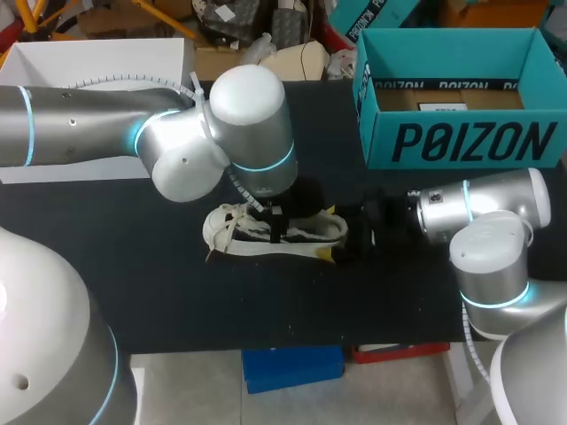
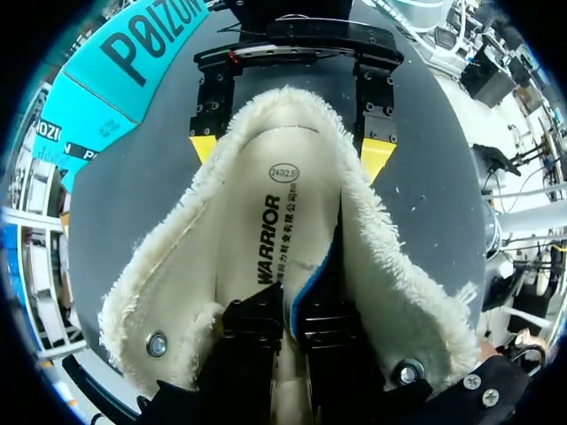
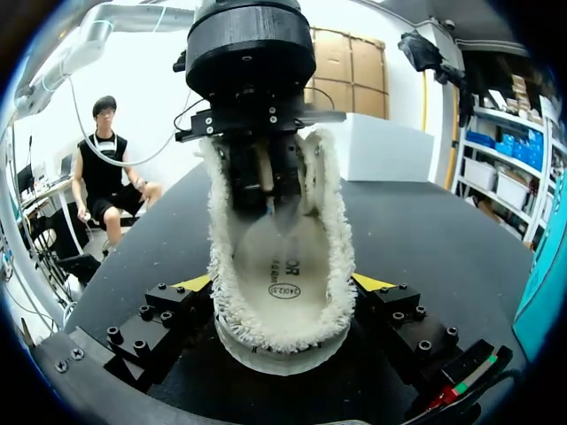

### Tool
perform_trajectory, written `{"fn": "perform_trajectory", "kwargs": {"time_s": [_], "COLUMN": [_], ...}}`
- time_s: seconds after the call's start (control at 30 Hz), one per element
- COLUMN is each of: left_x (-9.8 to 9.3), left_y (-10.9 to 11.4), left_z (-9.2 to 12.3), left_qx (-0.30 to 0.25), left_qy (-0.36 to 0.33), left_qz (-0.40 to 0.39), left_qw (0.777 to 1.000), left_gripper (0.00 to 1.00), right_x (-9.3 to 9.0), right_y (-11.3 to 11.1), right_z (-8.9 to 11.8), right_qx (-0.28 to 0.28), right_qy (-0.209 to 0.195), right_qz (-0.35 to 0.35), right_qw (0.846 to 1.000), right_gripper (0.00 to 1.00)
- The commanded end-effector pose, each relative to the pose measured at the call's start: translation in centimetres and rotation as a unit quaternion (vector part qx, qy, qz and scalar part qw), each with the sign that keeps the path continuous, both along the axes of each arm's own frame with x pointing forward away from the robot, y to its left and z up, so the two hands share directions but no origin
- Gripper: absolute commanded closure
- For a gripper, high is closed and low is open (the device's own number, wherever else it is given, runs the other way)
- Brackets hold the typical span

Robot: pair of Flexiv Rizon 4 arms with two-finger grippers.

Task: Take the shoe out of the shoebox, open the shoe tongue, remove and reinsert the insole, then place the shoe into the shoebox

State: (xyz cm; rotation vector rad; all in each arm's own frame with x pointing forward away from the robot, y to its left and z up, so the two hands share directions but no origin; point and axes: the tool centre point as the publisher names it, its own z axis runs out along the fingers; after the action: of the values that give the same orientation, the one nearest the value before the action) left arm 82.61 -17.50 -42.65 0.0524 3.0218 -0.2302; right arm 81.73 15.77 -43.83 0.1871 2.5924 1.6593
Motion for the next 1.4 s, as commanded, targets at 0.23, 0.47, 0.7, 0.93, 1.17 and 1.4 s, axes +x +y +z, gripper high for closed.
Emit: {"fn": "perform_trajectory", "kwargs": {"time_s": [0.23, 0.47, 0.7, 0.93, 1.17, 1.4], "left_x": [0.8, 1.2, 1.2, 0.8, -0.3, -0.4], "left_y": [-0.4, -0.4, -0.1, -0.4, -2.2, -3.3], "left_z": [-1.5, 0.7, 2.3, 2.9, 2.1, 1.4], "left_qx": [-0.048, -0.071, -0.087, -0.111, -0.135, -0.139], "left_qy": [0.04, 0.038, 0.032, 0.034, 0.056, 0.056], "left_qz": [0.002, 0.005, 0.008, -0.009, -0.08, -0.12], "left_qw": [0.998, 0.997, 0.996, 0.993, 0.986, 0.981], "left_gripper": [1.0, 1.0, 1.0, 1.0, 1.0, 1.0], "right_x": [-0.1, -0.1, -0.1, -0.1, -0.1, -0.1], "right_y": [0.3, 0.3, 0.3, 0.3, 0.3, 0.3], "right_z": [-0.2, -0.2, -0.2, -0.2, -0.2, -0.2], "right_qx": [-0.001, -0.001, -0.001, -0.001, -0.001, -0.001], "right_qy": [0.001, 0.001, 0.001, 0.001, 0.001, 0.001], "right_qz": [0.001, 0.001, 0.001, 0.001, 0.001, 0.001], "right_qw": [1.0, 1.0, 1.0, 1.0, 1.0, 1.0], "right_gripper": [1.0, 1.0, 1.0, 1.0, 1.0, 1.0]}}
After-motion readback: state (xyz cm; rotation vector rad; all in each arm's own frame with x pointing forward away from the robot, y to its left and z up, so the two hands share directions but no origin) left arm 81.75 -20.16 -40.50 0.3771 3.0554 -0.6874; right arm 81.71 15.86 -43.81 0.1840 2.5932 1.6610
